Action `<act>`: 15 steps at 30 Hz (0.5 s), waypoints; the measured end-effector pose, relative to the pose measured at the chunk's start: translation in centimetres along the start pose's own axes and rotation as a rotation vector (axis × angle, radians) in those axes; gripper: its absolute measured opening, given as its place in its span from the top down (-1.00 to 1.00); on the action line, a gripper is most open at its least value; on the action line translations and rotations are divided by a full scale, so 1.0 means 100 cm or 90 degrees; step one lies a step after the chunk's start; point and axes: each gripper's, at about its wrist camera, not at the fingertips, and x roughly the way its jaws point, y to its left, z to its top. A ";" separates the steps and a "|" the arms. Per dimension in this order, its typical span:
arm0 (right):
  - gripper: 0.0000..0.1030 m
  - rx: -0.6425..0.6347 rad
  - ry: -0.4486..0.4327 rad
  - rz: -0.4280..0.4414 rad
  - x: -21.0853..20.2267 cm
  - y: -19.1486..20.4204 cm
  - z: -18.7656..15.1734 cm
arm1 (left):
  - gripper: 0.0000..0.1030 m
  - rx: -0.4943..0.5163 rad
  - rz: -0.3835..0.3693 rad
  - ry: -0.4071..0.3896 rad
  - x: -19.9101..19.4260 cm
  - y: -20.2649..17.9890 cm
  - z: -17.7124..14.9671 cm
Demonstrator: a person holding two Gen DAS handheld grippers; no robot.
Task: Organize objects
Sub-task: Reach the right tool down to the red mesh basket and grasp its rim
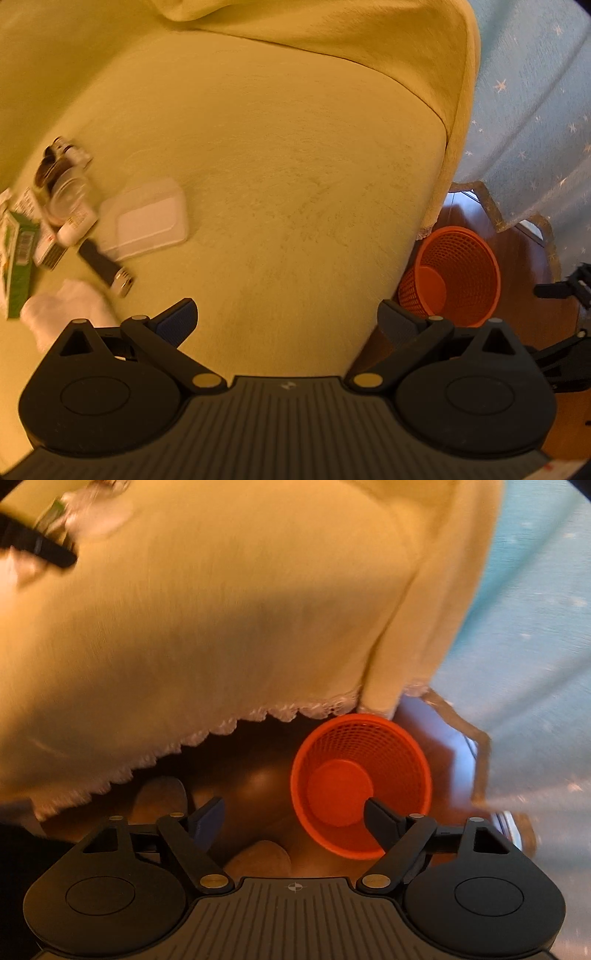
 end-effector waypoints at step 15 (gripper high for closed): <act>0.20 -0.189 0.025 0.006 0.183 -0.012 -0.058 | -0.97 0.040 0.019 -0.096 0.064 0.002 -0.010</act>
